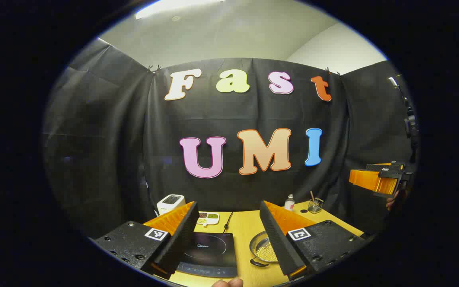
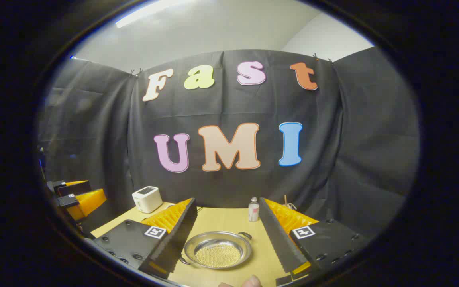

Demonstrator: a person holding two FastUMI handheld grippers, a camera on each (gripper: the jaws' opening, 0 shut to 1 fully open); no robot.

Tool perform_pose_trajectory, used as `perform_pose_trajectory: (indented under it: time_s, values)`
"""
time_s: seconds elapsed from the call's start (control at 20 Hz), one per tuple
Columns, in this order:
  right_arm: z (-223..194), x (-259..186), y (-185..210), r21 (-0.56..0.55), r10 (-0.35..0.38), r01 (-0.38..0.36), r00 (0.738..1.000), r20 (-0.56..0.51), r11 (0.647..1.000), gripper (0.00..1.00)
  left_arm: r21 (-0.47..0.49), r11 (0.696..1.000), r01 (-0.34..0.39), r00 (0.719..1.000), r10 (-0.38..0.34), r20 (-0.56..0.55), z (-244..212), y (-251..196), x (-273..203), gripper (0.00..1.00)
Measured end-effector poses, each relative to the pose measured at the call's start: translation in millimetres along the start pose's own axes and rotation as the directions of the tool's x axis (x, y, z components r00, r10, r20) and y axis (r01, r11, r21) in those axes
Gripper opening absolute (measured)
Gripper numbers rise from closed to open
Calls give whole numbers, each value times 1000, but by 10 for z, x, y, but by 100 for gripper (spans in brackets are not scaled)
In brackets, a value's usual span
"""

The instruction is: First push the handle of the pot to place it horizontally, then grasp the pot with both hands and set it on the induction cooktop.

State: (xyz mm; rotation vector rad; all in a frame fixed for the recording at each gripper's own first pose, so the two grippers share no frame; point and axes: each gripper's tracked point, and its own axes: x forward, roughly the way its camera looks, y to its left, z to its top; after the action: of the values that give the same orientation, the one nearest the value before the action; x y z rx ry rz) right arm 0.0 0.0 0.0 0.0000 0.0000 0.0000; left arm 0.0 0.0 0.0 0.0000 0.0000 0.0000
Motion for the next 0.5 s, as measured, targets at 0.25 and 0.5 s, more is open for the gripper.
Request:
perform_pose_trajectory:
  time_s: [0.25, 0.5]
  values:
    - [19, 45, 18, -7, 10, -10, 1000, -3, 1000, 99, 7, 1000, 3, 1000, -3, -3, 10, -22, 24, 90]
    - [65, 56, 68, -49, 22, -21, 1000, 5, 999, 99, 15, 1000, 10, 1000, -10, 2, 5, -38, 45, 94]
